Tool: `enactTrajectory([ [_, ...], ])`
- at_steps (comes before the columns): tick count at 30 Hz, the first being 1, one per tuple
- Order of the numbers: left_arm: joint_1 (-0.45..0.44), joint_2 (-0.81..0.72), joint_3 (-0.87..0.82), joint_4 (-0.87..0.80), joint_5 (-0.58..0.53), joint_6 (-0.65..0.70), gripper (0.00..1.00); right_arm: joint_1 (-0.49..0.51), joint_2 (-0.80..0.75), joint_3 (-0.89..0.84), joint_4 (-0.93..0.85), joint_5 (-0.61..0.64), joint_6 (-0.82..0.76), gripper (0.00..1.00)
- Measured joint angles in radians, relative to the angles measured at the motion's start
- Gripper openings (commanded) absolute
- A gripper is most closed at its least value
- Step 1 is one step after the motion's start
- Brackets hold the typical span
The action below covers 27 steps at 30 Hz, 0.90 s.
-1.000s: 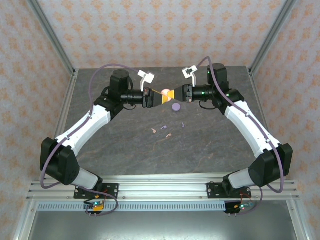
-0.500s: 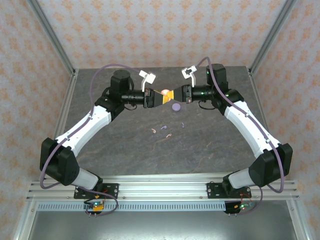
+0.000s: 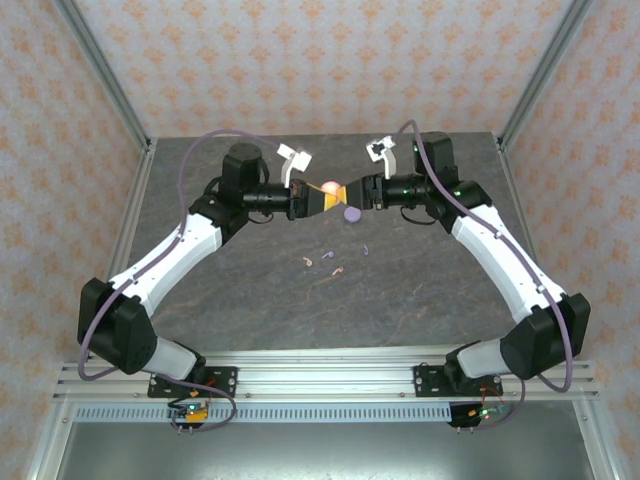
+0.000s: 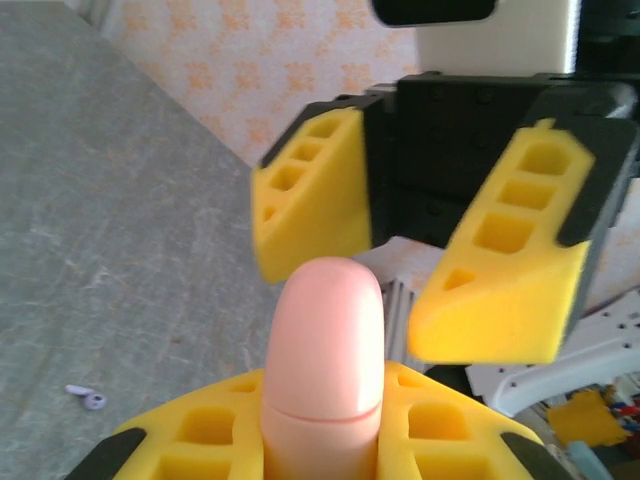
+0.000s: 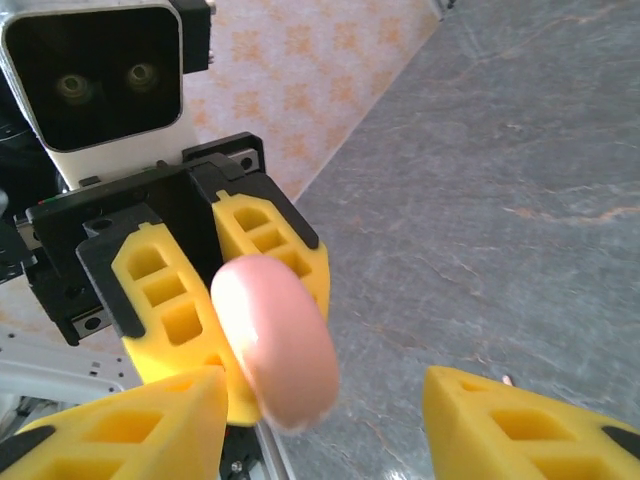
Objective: Insert the wireless bluetooth earbuds into the charging case
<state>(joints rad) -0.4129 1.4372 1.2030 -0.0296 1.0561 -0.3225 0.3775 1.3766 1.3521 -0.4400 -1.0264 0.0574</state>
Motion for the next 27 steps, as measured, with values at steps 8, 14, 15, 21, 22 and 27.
enactTrajectory([
  [8,-0.051,-0.104,-0.197,0.169,-0.096,0.186,0.07,0.018,-0.095,0.0,-0.112,0.102,-0.042,0.58],
  [14,-0.058,-0.107,-0.248,0.27,-0.134,0.289,0.05,0.063,-0.1,0.0,-0.164,0.146,-0.063,0.59],
  [15,-0.059,-0.107,-0.255,0.282,-0.14,0.296,0.05,0.067,-0.1,0.0,-0.169,0.15,-0.065,0.59],
  [21,-0.07,-0.107,-0.267,0.323,-0.152,0.324,0.05,0.08,-0.098,0.0,-0.182,0.167,-0.075,0.59],
  [22,-0.072,-0.107,-0.269,0.329,-0.152,0.325,0.05,0.081,-0.096,0.0,-0.183,0.168,-0.077,0.59],
  [27,-0.085,-0.107,-0.269,0.335,-0.148,0.326,0.05,0.085,-0.071,0.0,-0.185,0.175,-0.079,0.59],
])
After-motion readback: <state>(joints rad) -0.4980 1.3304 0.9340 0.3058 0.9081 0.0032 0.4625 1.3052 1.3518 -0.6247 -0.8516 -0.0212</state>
